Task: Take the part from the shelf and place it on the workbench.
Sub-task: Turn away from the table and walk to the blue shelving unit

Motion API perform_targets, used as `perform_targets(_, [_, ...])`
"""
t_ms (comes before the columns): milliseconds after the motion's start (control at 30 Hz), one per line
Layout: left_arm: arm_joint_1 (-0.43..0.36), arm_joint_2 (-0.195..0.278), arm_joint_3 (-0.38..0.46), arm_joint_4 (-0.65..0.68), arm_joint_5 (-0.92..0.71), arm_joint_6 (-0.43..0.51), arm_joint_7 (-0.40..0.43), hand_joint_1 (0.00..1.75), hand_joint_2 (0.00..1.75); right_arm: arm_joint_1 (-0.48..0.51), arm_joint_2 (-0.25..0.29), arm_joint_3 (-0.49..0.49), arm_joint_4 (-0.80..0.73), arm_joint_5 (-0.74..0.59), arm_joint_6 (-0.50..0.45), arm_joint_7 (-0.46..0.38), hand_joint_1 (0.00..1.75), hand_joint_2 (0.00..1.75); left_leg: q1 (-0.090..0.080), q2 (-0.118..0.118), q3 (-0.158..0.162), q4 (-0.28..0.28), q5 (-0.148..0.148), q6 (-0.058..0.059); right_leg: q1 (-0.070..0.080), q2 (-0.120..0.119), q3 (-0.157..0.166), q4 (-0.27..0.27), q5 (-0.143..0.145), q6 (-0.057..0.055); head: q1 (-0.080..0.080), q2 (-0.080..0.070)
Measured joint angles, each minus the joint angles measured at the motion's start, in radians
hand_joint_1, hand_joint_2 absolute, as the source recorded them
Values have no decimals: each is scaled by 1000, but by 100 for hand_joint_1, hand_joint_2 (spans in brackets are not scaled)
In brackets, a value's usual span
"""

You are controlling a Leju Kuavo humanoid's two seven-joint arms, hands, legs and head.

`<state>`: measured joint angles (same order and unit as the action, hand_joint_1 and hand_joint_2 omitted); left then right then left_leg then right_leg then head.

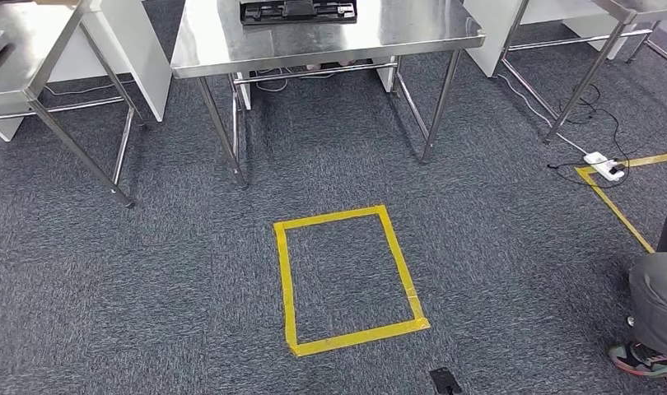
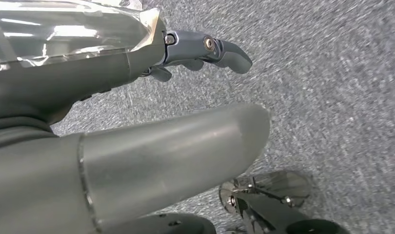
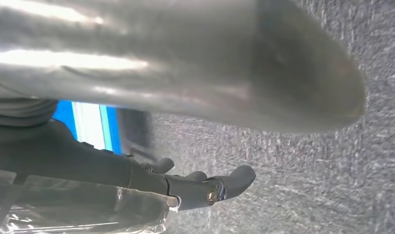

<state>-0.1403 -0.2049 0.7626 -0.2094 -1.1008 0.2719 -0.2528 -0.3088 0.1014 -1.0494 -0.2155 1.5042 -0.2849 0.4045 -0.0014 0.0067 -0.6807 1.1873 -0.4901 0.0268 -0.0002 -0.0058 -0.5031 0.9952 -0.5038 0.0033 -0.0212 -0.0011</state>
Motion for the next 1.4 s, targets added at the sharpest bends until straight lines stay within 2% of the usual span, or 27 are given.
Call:
perform_targets(67, [-2,2,-2,0,0,1,0,0,0,-9,2,0,0,1,1,4,0,0,-10,-4,77,-116,29,32,6,0,-4,-2,6,-1,4,0])
perform_targets(100, [-3,3,-3,0,0,1,0,0,0,-13,3,0,0,1,1,4,0,0,-15,-5,101,-153,31,44,6,0,-4,-4,9,0,7,0])
perform_targets(133, [-4,5,-3,-1,0,2,0,0,0,-15,5,0,0,1,1,4,0,0,-17,-5,110,-170,26,51,4,0,-5,-6,11,2,9,0])
perform_targets(400, [-4,4,-4,-1,0,3,-3,0,0,-20,5,0,0,0,1,4,0,0,-22,-1,112,-174,36,54,-1,-2,-5,-8,14,6,11,0])
perform_targets(533, [-6,4,-7,0,0,4,-4,0,0,-32,10,2,0,-1,1,6,0,0,-29,2,113,-195,48,23,0,-4,-15,-7,17,2,3,0])
perform_targets(733, [-5,3,-8,0,0,5,1,0,0,-37,7,3,0,1,1,5,0,0,-30,2,105,-200,63,34,-2,-4,-19,-16,33,5,3,0])
perform_targets(1100, [-5,3,-9,0,0,5,1,0,0,-40,8,3,0,-13,-2,-5,0,0,-26,2,104,-204,69,37,3,-4,-21,-16,38,-4,3,0])
perform_targets(1200, [-5,4,-9,0,0,5,1,0,0,-40,9,2,0,-26,-9,-9,0,0,-28,2,102,-203,69,36,-4,-4,-22,-19,43,1,2,0])
perform_targets(1267, [-5,3,-9,0,0,6,1,0,0,-40,10,2,-1,-28,-11,-9,0,0,-25,3,111,-225,80,45,-2,-1,-20,-29,48,9,2,0])
perform_targets(1333, [-4,0,-9,0,0,7,1,0,0,-41,9,2,-2,-26,-12,-8,0,0,-15,10,132,-269,103,55,2,3,-30,-12,36,12,3,0])
perform_targets(1400, [-3,-4,-9,0,1,7,1,0,0,-42,6,2,-2,-24,-12,-6,0,0,-7,21,139,-293,119,56,-3,6,-81,87,-13,10,6,0])
